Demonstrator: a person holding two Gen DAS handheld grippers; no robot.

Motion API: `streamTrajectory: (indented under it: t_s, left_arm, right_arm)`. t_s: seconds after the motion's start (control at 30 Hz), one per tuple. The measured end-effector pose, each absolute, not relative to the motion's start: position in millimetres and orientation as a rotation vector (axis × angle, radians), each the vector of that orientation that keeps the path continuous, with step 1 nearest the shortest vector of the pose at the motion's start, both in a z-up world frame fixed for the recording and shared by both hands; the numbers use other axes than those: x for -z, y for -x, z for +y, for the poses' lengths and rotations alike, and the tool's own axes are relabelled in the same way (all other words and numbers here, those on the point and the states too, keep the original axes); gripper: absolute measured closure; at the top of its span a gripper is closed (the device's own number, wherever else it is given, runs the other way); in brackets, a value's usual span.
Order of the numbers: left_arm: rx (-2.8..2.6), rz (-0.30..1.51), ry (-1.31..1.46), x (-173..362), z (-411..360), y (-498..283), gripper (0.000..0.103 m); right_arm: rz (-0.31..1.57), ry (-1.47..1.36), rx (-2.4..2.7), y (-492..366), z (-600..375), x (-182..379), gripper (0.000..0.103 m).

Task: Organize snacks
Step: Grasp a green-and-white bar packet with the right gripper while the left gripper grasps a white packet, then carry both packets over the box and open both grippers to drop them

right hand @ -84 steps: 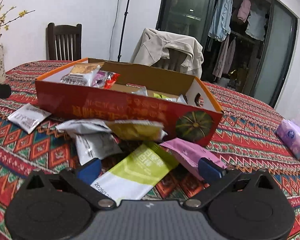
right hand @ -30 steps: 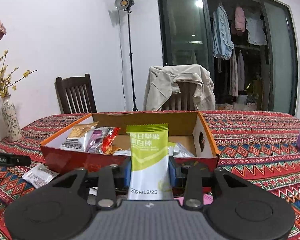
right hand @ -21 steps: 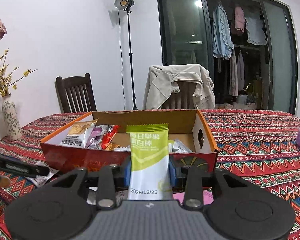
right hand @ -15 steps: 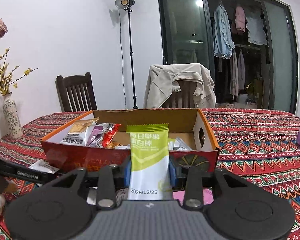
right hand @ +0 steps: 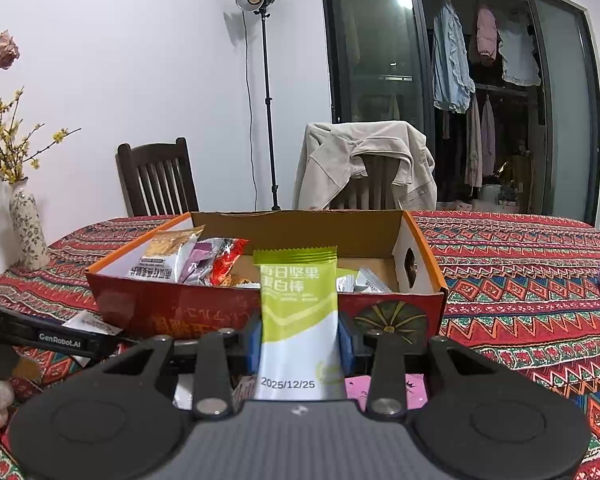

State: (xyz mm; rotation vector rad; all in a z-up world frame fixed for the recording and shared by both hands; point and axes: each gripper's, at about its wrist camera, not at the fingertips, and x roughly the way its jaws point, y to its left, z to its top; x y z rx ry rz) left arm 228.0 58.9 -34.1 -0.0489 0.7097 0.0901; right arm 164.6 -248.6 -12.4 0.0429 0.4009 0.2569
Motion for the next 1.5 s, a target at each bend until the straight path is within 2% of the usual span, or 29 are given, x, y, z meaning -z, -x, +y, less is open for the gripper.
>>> streamTrajectory:
  t_s: [0.07,0.27,0.67,0.93,1.23,1.5]
  left_arm:
    - [-0.093,0.7,0.069,32,62,-226,0.036]
    - [-0.096,0.671,0.074,28,63,-221,0.041]
    - [-0.113,0.502,0.059,-7,55,-182,0.041]
    - [-0.05,0.399,0.06,-47,33,-175,0.041]
    - [0.012,0.333,0.042,-86,-4,-192,0.041]
    - [0.002,0.311,0.067,-103,-24,-223,0.041]
  right_arm:
    - [0.4,-0.043,-0.257,-164,-249,12,0.067]
    - [0.4,-0.044,-0.257,-165,-249,12,0.067]
    - [0.379,-0.042,-0.266,-162,-247,9,0.067]
    - [0.325,-0.011,-0.269,-152,-245,-19,0.067]
    - [0.291,-0.021,-0.252,-176,-252,-63,0.067]
    - [0.283,-0.013,-0.227,-210,-243,-76,0.067]
